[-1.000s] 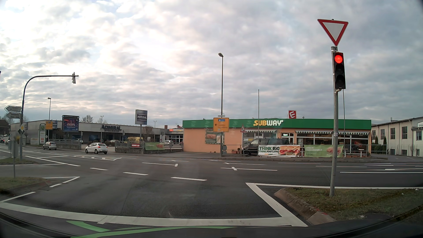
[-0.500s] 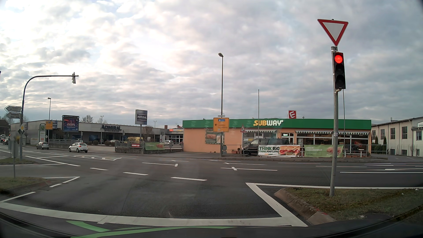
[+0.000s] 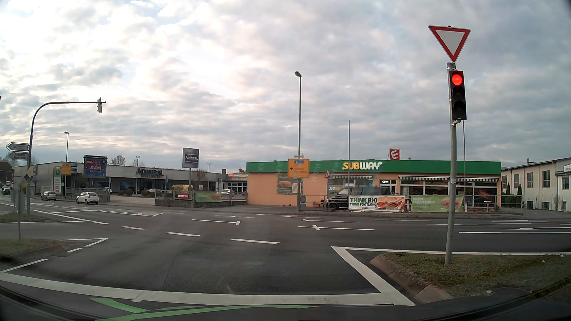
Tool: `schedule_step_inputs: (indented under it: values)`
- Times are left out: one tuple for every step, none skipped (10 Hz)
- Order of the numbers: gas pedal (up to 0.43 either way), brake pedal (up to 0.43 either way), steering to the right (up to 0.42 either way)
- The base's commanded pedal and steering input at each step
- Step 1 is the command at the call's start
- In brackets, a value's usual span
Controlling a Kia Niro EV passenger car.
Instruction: Follow the waypoints while adhering to traffic rules and regulations
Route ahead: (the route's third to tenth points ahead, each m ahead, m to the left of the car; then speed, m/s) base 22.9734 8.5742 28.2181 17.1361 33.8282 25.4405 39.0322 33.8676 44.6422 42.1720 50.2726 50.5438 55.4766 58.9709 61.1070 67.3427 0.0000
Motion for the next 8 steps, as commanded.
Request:
schedule_step_inputs:
  values:
    - [0.0, 0.323, 0.043]
    - [0.0, 0.323, 0.043]
    - [0.0, 0.323, 0.043]
    - [0.0, 0.323, 0.043]
    - [0.0, 0.323, 0.044]
    - [0.0, 0.323, 0.044]
    - [0.0, 0.323, 0.043]
    - [0.0, 0.323, 0.043]
